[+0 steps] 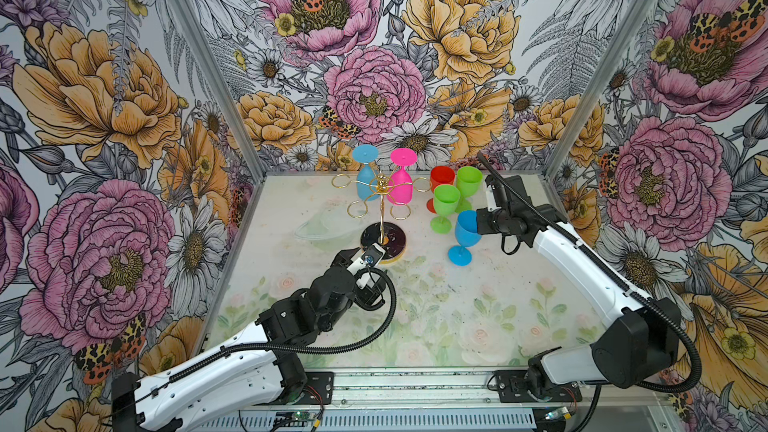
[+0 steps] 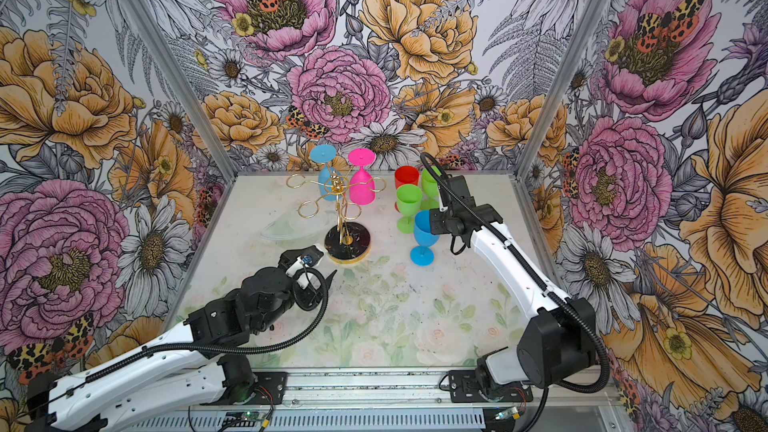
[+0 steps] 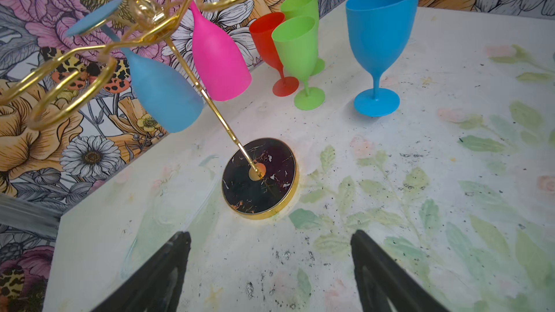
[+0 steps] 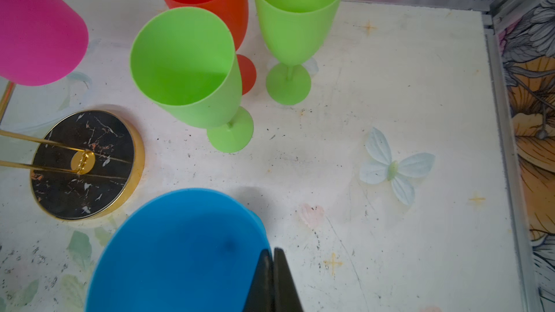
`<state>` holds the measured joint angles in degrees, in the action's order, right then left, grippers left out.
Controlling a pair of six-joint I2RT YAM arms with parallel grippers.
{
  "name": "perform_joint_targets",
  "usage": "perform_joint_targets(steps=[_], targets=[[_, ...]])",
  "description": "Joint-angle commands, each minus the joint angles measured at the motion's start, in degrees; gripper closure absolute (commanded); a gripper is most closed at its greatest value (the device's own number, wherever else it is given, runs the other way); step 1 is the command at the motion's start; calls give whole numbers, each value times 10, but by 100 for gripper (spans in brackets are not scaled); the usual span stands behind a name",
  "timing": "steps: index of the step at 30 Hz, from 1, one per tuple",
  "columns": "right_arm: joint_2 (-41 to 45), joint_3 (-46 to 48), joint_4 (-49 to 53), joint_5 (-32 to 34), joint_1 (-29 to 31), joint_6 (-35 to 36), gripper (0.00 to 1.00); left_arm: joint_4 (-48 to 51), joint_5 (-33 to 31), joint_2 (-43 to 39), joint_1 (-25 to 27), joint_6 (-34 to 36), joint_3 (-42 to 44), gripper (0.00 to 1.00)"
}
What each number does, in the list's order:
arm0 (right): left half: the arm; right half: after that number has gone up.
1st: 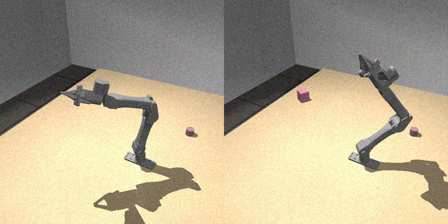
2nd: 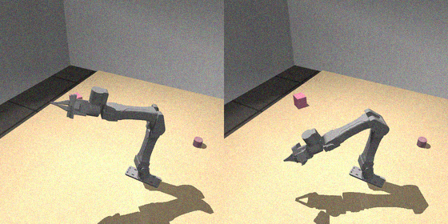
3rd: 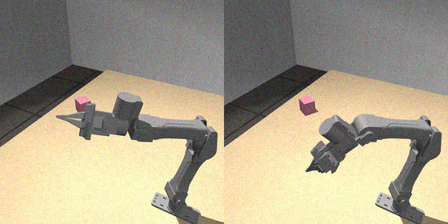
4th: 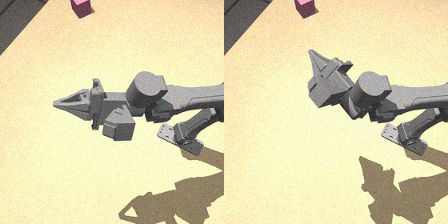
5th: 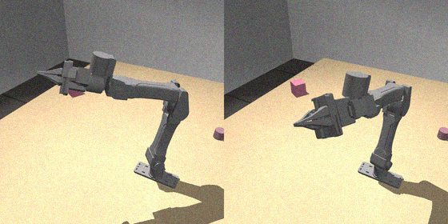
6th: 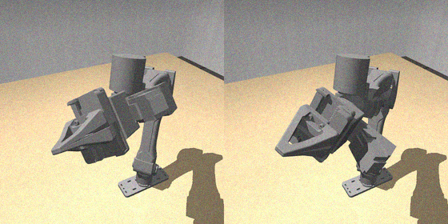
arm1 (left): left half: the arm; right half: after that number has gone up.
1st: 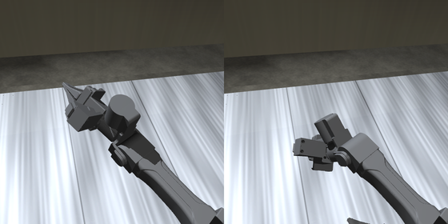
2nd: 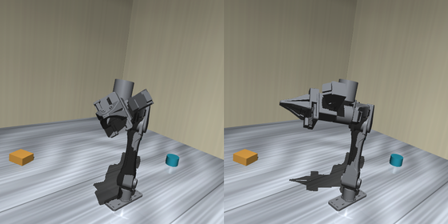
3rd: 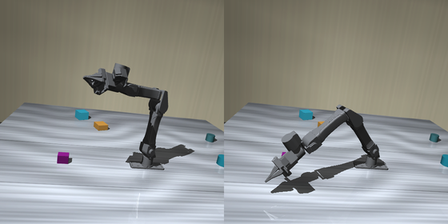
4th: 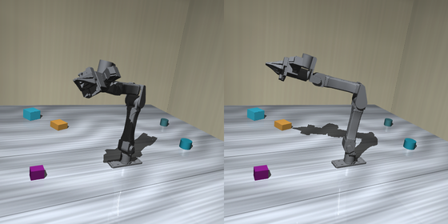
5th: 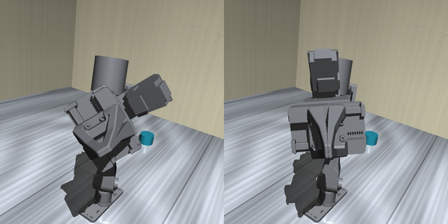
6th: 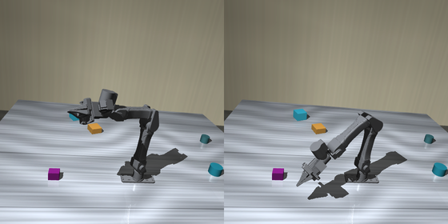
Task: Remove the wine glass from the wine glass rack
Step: 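Lower the blue glass upright beside the green glasses while the left arm draws back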
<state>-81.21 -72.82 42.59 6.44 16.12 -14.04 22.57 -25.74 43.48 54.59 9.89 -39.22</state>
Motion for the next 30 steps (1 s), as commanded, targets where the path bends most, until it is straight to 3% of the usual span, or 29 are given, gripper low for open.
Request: perform_joint_targets(steps=[1, 15, 30], targets=[[11, 7, -53, 21, -23, -3, 100, 30, 62, -8, -44, -57, -18, 14], [-80, -28, -126, 38, -55, 16, 100, 15, 132, -13, -207, -104, -30, 13], [-161, -89, -154, 46, -56, 26, 100, 3, 161, -32, -320, -114, -29, 13]])
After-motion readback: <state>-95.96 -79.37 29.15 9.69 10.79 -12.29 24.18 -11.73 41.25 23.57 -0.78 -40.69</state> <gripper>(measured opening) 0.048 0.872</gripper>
